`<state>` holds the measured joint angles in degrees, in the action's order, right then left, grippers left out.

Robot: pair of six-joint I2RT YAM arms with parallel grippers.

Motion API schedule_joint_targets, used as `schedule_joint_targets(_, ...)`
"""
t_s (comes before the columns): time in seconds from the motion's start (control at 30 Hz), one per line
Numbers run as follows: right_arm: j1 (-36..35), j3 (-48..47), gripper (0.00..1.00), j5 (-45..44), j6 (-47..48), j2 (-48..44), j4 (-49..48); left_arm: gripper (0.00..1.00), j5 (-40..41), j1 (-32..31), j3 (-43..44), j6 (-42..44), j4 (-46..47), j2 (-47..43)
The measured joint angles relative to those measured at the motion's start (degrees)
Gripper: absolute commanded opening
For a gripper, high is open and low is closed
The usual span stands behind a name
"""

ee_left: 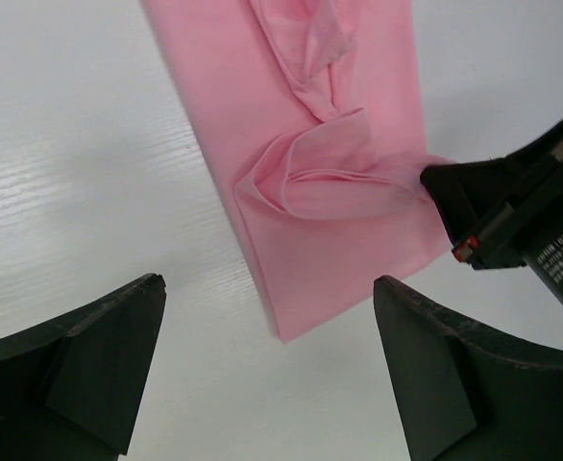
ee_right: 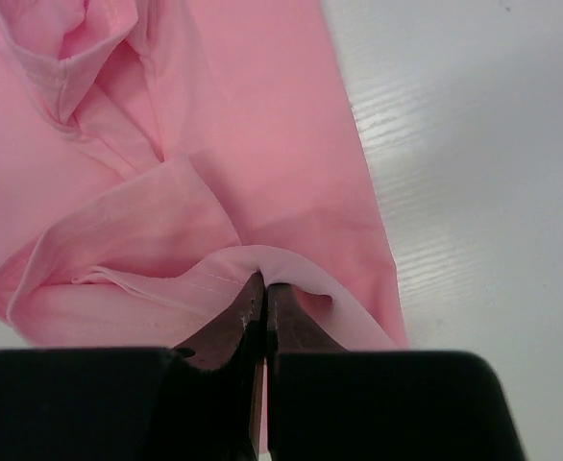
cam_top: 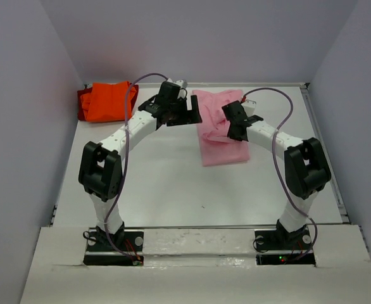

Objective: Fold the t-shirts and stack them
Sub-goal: Fold the tshirt

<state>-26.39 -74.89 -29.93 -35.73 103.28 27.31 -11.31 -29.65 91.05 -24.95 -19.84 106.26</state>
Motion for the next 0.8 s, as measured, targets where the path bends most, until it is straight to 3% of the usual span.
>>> schedule_joint_targets(0.13, 2.3, -3.2, 0.0, 0.4, 0.5, 3.8, 0.1, 0.99, -4.0, 1.9, -3.6, -0.4, 3.7, -2.5)
schedule_joint_targets(0.2, 3.2, -5.4, 0.27, 0.4, 1.0, 6.5, 0.1, 0.99, -5.4, 2.6, -5.0, -0.8, 4.6, -2.5)
schedule_joint_targets(0.23, 3.6, -6.2, 0.35, 0.4, 1.2, 7.5, 0.1, 0.99, -6.2, 3.0, -5.7, -1.0, 4.7, -2.4)
schedule_joint_targets(0.37, 4.8, -10.4, 0.48, 0.6, 3.6, 12.5, 0.3, 0.99, -8.4, 3.6, -7.1, -1.5, 5.2, -2.3)
schedule_joint_targets(0.6, 5.4, -17.0, 0.5, -0.1, 10.2, 14.3, 0.8, 0.99, -10.8, 3.8, -7.4, -2.1, 7.3, -2.3)
schedule_joint_targets(0.8, 5.4, -18.4, 0.51, 3.3, 14.4, 10.3, 0.5, 0.99, -12.4, 4.6, -8.2, -2.8, 8.0, -2.3)
